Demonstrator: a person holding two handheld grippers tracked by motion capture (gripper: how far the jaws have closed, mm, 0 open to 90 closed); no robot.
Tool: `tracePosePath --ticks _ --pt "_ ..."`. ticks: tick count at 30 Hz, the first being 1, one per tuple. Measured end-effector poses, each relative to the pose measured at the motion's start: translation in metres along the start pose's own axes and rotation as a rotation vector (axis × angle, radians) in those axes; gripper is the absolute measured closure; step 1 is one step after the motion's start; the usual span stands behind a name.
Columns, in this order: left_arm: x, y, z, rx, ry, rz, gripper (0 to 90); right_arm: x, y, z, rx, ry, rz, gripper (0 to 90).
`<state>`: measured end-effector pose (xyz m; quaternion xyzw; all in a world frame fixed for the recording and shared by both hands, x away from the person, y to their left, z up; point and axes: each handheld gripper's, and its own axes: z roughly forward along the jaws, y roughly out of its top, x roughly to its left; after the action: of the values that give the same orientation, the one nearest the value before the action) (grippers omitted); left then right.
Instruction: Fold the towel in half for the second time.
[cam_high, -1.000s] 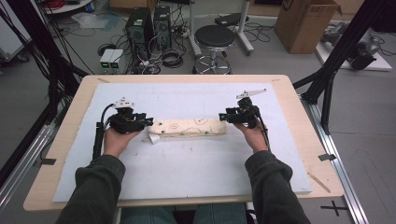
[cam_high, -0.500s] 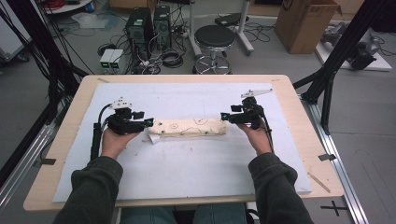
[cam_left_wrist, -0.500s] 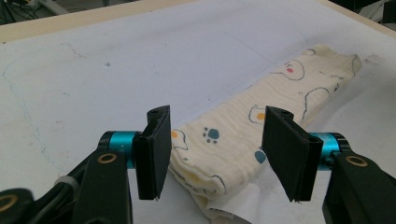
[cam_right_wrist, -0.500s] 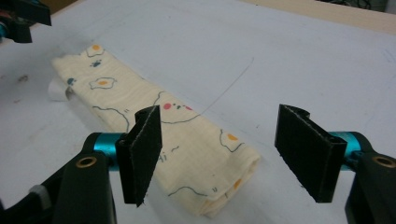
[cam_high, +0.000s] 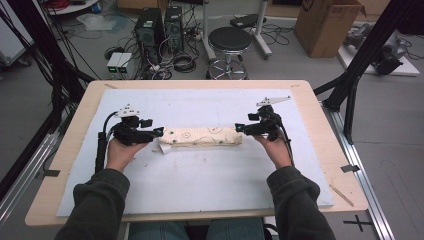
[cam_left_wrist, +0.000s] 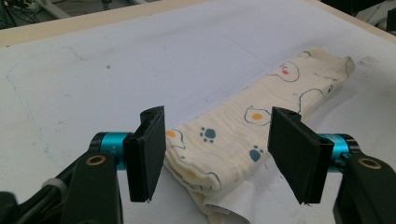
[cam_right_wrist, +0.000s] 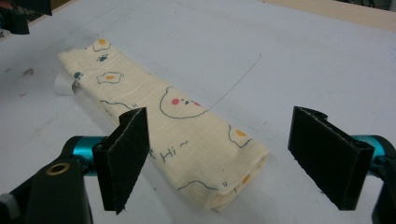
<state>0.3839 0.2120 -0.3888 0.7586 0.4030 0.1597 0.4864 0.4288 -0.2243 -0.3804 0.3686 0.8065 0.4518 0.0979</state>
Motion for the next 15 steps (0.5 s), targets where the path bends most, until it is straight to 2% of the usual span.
tracePosePath --ticks 15 --pt "-0.002 -0.003 -0.015 0.001 -0.002 0.014 34.8 0.007 0.001 -0.008 -0.021 0.004 -0.014 17.7"
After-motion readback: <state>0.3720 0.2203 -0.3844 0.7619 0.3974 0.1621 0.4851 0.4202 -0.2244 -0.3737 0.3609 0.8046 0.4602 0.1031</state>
